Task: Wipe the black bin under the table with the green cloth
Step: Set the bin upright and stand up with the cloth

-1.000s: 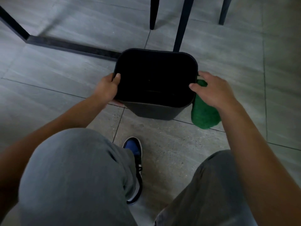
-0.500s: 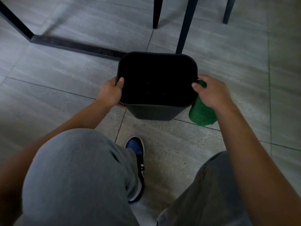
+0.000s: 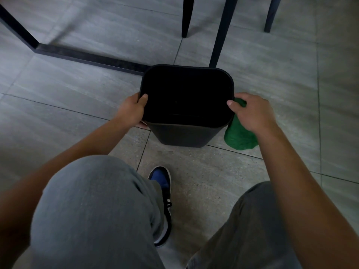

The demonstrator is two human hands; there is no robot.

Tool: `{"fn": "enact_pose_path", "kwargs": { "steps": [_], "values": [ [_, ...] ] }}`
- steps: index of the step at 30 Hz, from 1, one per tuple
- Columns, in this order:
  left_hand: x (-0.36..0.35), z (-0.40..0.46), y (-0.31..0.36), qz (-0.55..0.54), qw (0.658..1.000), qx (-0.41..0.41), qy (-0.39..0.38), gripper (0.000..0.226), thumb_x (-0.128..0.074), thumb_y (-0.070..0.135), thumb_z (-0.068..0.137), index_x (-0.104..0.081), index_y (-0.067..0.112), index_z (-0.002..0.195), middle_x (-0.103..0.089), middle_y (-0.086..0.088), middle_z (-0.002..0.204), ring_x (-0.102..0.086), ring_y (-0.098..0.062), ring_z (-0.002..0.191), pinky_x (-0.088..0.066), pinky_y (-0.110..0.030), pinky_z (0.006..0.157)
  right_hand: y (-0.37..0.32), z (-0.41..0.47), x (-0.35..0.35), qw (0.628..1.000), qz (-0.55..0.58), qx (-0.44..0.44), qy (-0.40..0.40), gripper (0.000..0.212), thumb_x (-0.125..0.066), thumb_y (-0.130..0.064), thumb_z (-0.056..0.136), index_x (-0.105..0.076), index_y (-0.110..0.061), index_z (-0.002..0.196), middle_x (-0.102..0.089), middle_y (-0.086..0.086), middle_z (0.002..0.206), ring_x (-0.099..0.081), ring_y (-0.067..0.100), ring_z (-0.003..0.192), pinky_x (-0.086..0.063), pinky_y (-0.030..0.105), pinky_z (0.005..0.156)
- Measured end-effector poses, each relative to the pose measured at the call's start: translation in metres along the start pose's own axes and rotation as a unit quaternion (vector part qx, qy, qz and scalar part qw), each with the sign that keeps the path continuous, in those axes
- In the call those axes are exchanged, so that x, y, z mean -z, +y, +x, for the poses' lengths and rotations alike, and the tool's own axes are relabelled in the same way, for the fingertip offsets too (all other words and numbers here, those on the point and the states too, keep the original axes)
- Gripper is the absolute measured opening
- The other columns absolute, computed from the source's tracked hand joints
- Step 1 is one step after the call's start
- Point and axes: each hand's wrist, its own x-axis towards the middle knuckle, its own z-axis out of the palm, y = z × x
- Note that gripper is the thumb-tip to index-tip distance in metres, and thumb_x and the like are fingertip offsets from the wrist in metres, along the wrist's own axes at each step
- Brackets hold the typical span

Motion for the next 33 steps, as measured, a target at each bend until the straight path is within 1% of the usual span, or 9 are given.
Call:
{"fn": "enact_pose_path", "kwargs": {
  "steps": [3, 6, 11, 15, 19, 22, 24, 29, 33],
  "values": [
    [0.000, 0.003, 0.000, 0.030, 0.999, -0.012, 0.004, 0.041, -0.036, 0.038, 0.111, -0.050, 0.017, 0.143, -0.066, -0.013, 0.123, -0.072, -0.029, 0.092, -0.066, -0.040, 0.062, -0.005, -0.002, 0.010, 0.999, -0.037, 0.013, 0.030, 0.044, -0.061, -0.053, 0.097, -0.064, -0.030, 0.135, -0.066, 0.011, 0.132, -0.063, 0.034, 0.117, -0.047, 0.036, 0.090],
    [0.001, 0.006, 0.000, 0.061, 0.998, -0.021, -0.005, 0.040, -0.035, 0.039, 0.111, -0.049, 0.017, 0.142, -0.066, -0.012, 0.124, -0.071, -0.026, 0.095, -0.061, -0.027, 0.055, -0.018, -0.005, 0.023, 0.997, -0.029, 0.029, 0.070, 0.037, -0.060, -0.050, 0.098, -0.066, -0.031, 0.129, -0.069, 0.009, 0.125, -0.065, 0.033, 0.111, -0.050, 0.038, 0.090],
    [0.008, 0.000, 0.012, 0.158, 0.980, -0.110, 0.050, 0.057, -0.046, 0.042, 0.107, -0.032, 0.016, 0.156, -0.051, -0.016, 0.150, -0.052, -0.034, 0.134, -0.047, -0.051, 0.108, -0.061, -0.021, 0.042, 0.986, 0.079, 0.111, 0.097, 0.033, -0.061, -0.050, 0.096, -0.068, -0.036, 0.125, -0.071, -0.012, 0.118, -0.063, 0.008, 0.104, -0.046, 0.021, 0.084],
    [0.015, -0.018, 0.058, 0.075, 0.986, -0.149, 0.015, 0.051, -0.056, 0.048, 0.102, -0.051, 0.019, 0.144, -0.066, -0.002, 0.126, -0.063, -0.023, 0.119, -0.048, -0.029, 0.092, -0.105, -0.030, 0.050, 0.966, 0.205, 0.142, 0.065, 0.026, -0.063, -0.042, 0.098, -0.069, -0.033, 0.122, -0.066, -0.021, 0.115, -0.058, -0.003, 0.105, -0.037, 0.007, 0.082],
    [0.026, -0.046, 0.113, 0.121, 0.963, -0.237, 0.034, 0.040, -0.051, 0.047, 0.104, -0.063, 0.019, 0.131, -0.070, -0.002, 0.122, -0.064, -0.016, 0.117, -0.046, -0.028, 0.095, -0.143, -0.036, 0.061, 0.954, 0.247, 0.166, 0.042, 0.024, -0.061, -0.038, 0.101, -0.067, -0.029, 0.122, -0.066, -0.016, 0.116, -0.059, 0.001, 0.105, -0.039, 0.006, 0.081],
    [0.044, -0.066, 0.157, -0.047, 0.978, -0.191, -0.065, 0.037, -0.045, 0.060, 0.101, -0.070, 0.034, 0.111, -0.078, 0.007, 0.102, -0.074, -0.006, 0.097, -0.058, -0.030, 0.085, -0.170, -0.034, 0.081, 0.945, 0.271, 0.175, 0.051, 0.025, -0.062, -0.038, 0.100, -0.067, -0.028, 0.122, -0.066, -0.016, 0.114, -0.059, -0.004, 0.099, -0.040, 0.002, 0.077],
    [0.055, -0.077, 0.181, -0.105, 0.972, -0.175, -0.120, 0.041, -0.051, 0.062, 0.094, -0.069, 0.033, 0.118, -0.079, 0.003, 0.108, -0.075, -0.013, 0.101, -0.060, -0.029, 0.081, -0.188, -0.033, 0.097, 0.940, 0.290, 0.173, 0.056, 0.026, -0.063, -0.039, 0.099, -0.066, -0.029, 0.123, -0.064, -0.022, 0.110, -0.057, -0.012, 0.097, -0.041, 0.001, 0.077],
    [0.087, -0.100, 0.238, -0.135, 0.965, -0.187, -0.126, 0.022, -0.063, 0.031, 0.101, -0.061, 0.029, 0.123, -0.081, 0.010, 0.100, -0.076, -0.012, 0.099, -0.059, -0.021, 0.078, -0.231, -0.033, 0.149, 0.931, 0.326, 0.153, 0.061, 0.027, -0.065, -0.042, 0.097, -0.066, -0.033, 0.122, -0.060, -0.032, 0.102, -0.058, -0.016, 0.097, -0.050, 0.013, 0.083],
    [0.119, -0.126, 0.300, -0.113, 0.969, -0.175, -0.136, 0.021, -0.065, 0.031, 0.099, -0.062, 0.025, 0.119, -0.081, 0.008, 0.096, -0.077, -0.012, 0.094, -0.059, -0.022, 0.075, -0.263, -0.043, 0.205, 0.927, 0.350, 0.123, 0.062, 0.026, -0.066, -0.040, 0.097, -0.066, -0.033, 0.121, -0.063, -0.027, 0.107, -0.060, -0.008, 0.102, -0.053, 0.024, 0.090]
  ]
}}
